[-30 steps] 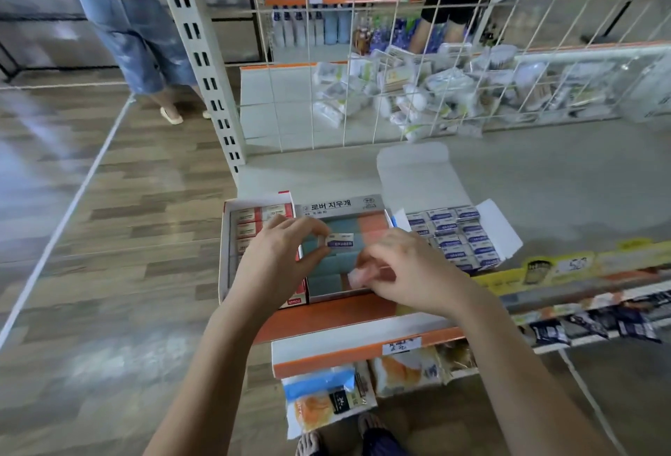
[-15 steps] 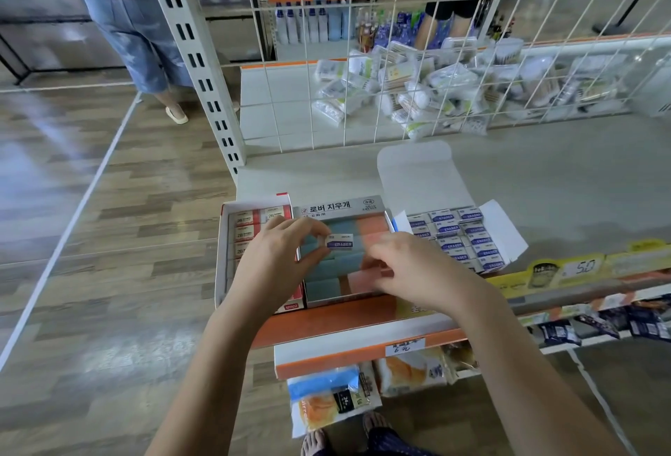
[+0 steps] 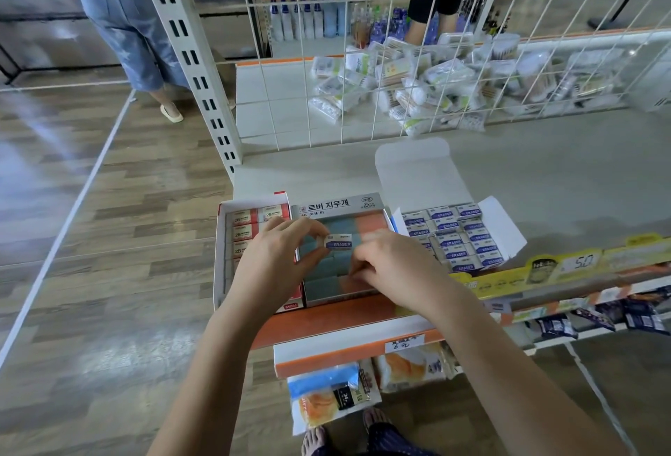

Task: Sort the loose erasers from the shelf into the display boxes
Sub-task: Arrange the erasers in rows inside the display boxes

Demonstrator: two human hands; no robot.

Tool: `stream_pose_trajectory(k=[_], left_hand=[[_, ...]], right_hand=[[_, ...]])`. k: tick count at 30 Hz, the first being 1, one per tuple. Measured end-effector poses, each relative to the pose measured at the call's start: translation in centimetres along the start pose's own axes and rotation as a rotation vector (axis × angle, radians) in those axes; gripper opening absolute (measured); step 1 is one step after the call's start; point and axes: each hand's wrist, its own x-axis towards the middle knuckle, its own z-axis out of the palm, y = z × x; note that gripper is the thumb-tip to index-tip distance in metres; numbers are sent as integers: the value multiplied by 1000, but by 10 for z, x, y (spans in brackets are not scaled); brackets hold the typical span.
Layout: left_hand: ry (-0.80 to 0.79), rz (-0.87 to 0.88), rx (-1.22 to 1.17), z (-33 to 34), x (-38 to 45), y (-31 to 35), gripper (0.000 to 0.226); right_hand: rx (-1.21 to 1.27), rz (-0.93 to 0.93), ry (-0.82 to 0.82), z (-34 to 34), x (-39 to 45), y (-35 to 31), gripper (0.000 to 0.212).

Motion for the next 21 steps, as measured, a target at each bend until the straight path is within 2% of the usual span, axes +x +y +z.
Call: stream_pose_trajectory(k=[6,8,15,21], left_hand=[[48,6,0,1,5,5,13],[56,6,-5,2,12,9,15],[39,88,-57,22,43,52,13],[-120,108,2,53,67,103,13]], right_hand=[[-21,-52,52,3,-7,5,18],[20,-42,115,-6,-14,8,16],[50,269,376,-46,-54,63,14],[38,448,425,-53,-73,119,19]])
